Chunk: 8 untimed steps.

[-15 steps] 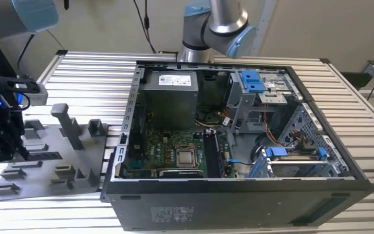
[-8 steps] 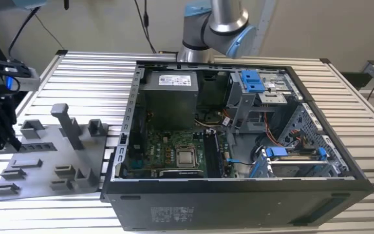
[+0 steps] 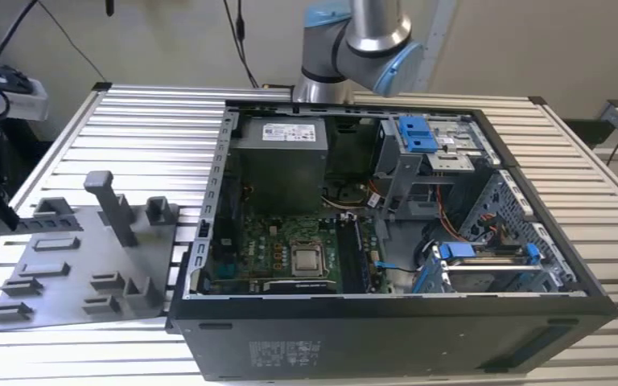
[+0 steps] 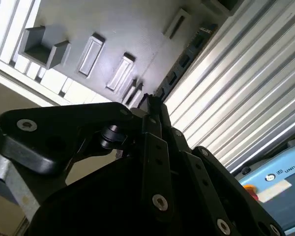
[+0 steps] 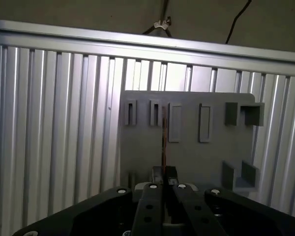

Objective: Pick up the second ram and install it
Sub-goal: 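Pick up the second ram and move it above second insertion slot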

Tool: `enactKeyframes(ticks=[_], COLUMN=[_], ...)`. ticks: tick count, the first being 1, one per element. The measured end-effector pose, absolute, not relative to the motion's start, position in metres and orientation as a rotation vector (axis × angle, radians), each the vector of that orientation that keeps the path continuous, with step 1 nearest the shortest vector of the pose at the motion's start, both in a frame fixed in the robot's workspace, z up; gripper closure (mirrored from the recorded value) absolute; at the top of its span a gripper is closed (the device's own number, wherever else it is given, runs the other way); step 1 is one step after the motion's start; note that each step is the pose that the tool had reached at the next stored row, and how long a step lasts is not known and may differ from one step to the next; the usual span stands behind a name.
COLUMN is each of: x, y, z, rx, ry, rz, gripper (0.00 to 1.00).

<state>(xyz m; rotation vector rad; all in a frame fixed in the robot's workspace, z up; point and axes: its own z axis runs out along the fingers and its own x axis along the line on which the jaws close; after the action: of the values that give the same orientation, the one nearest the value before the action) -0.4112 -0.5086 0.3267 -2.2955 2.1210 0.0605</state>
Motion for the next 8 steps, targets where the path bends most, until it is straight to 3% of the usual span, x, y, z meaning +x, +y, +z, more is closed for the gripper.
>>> enactKeyframes(ticks=[8], x=[-0.411], y=[-0.509], z=[0.363], rx=[-2.295], ry=[2.121], rz=[0.061], gripper=[0.86])
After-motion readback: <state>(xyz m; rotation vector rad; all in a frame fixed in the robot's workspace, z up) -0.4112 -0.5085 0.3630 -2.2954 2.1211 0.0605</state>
